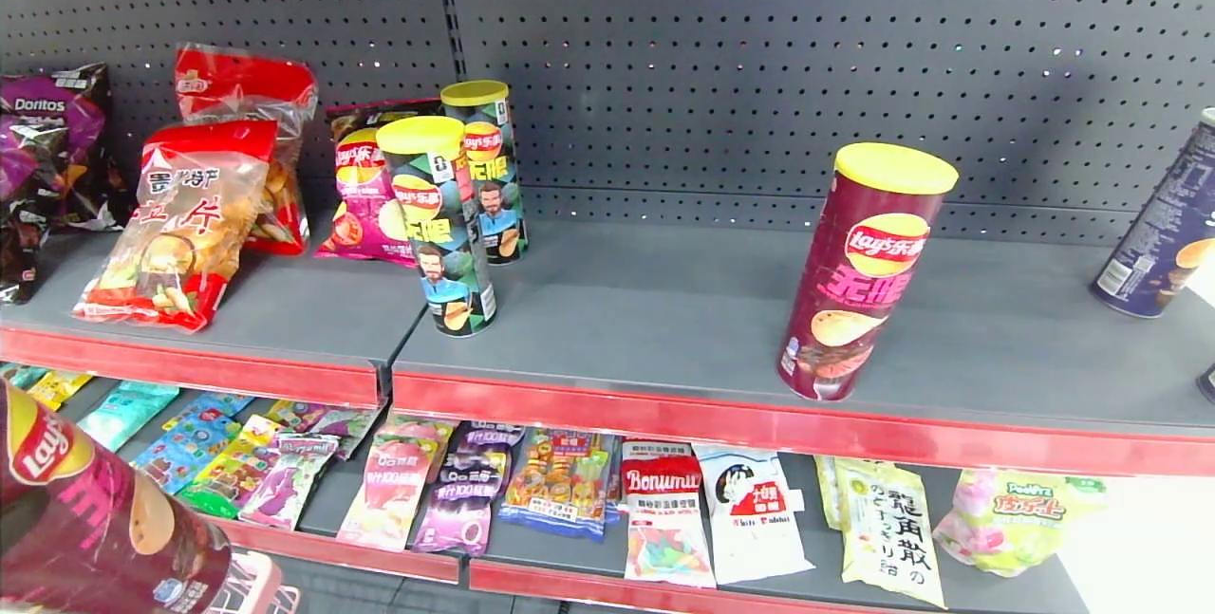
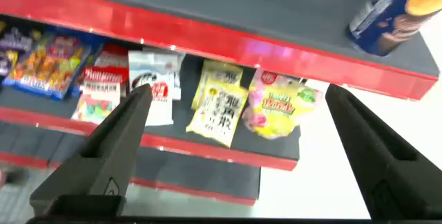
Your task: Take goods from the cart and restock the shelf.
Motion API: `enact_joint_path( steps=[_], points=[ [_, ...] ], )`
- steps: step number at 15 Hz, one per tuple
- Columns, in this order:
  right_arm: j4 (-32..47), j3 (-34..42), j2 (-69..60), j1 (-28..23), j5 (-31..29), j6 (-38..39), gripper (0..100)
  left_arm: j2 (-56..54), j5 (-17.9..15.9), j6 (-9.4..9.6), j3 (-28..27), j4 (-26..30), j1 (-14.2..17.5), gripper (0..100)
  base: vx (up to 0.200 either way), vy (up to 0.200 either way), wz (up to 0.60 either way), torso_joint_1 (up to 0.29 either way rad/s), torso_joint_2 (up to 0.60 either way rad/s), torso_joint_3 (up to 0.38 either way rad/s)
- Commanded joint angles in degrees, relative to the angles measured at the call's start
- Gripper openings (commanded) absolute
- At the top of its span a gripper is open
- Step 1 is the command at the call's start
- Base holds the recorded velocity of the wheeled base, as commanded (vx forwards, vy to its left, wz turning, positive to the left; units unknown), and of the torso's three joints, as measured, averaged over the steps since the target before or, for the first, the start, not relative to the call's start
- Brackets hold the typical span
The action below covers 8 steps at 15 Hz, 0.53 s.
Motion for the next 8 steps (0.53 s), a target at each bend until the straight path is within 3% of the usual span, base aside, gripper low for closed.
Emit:
enact_joint_path(
  steps=[1, 8],
  points=[
    [0.58, -0.05, -2.84, -0.7, -0.83, -0.69, 100, 0.44, -0.49, -0.01, -0.06, -0.49, -0.01, 0, 0.0, 0.0, 0.0, 0.0, 0.0, 0.0],
    [0.32, 2.15, -3.72, -0.09, -6.02, -5.79, 100, 2.28, -0.85, -0.1, 0.21, -3.12, -0.01, 0, 0.0, 0.0, 0.0, 0.0, 0.0, 0.0]
  ],
)
